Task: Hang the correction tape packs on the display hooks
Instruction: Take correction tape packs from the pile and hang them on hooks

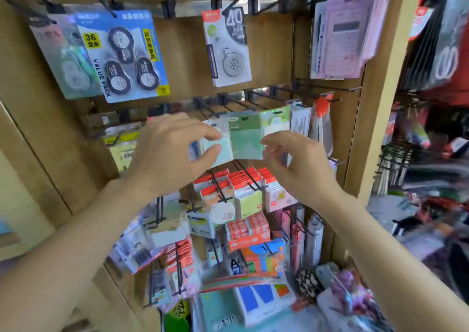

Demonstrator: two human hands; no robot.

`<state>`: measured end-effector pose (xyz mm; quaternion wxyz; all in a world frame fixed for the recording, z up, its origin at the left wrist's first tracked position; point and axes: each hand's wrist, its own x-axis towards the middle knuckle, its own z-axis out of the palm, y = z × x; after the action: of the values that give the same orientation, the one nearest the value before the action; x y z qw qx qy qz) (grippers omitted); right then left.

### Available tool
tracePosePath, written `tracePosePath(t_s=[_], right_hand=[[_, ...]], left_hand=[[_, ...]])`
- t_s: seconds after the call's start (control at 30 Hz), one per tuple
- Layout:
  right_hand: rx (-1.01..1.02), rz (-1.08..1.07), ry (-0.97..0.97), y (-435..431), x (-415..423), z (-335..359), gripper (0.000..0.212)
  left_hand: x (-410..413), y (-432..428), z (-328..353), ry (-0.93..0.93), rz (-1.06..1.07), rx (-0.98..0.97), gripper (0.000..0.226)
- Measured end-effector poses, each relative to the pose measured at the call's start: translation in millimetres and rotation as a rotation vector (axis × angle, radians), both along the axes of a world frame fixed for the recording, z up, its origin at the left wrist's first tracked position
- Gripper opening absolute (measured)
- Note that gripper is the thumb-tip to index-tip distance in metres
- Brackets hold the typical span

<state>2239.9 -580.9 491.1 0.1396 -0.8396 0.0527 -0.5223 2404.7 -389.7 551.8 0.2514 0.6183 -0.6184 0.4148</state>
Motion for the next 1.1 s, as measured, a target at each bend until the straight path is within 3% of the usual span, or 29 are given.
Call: tracePosePath(t_s=[0.2,0.37,0.47,0.53,0.63,0.67,0.77,0.8,0.9,1.0,1.1], right_hand=[[0.200,-0.015,0.282,30,-32,-125,0.020],[0.441,-0.090,0.660,58,-57,-232,0.025],[0.570,-0.109,0.877,75,-76,-293,0.025],[0.650,-0.121,1.017,87,-87,-334,0.025],[0.681,-0.148,1.215,109,-105,-391,0.023],[0.694,-0.132,1.286,117,-111,-408,0.025],[0.766,-0.098,1.451,140,-129,-450,0.026],[0.782,-0.099,1.501,147,-134,-462,0.028],[0.827,-0.088,1.616,160,-147,-494,0.034],[0.809,-0.083,1.716,165,-154,-527,0.026],[0.828,-0.089,1.811,163,-153,-565,0.026]], left_hand=[[-44,45,-143,0.321,-0.036,0.218,0.016],[-68,86,-298,0.811,0.183,0.417,0.014],[-88,120,-386,1.048,0.339,0.622,0.005],[-104,145,-437,1.210,0.400,0.752,0.012],[-129,178,-491,1.299,0.499,0.917,0.042],[-138,188,-507,1.358,0.512,0.950,0.043],[-161,214,-537,1.548,0.539,1.020,0.011],[-168,220,-546,1.593,0.557,1.031,0.011],[-185,236,-576,1.683,0.609,1.100,0.020],[-196,250,-617,1.756,0.632,1.106,0.037],[-201,254,-651,1.867,0.651,1.148,0.032]])
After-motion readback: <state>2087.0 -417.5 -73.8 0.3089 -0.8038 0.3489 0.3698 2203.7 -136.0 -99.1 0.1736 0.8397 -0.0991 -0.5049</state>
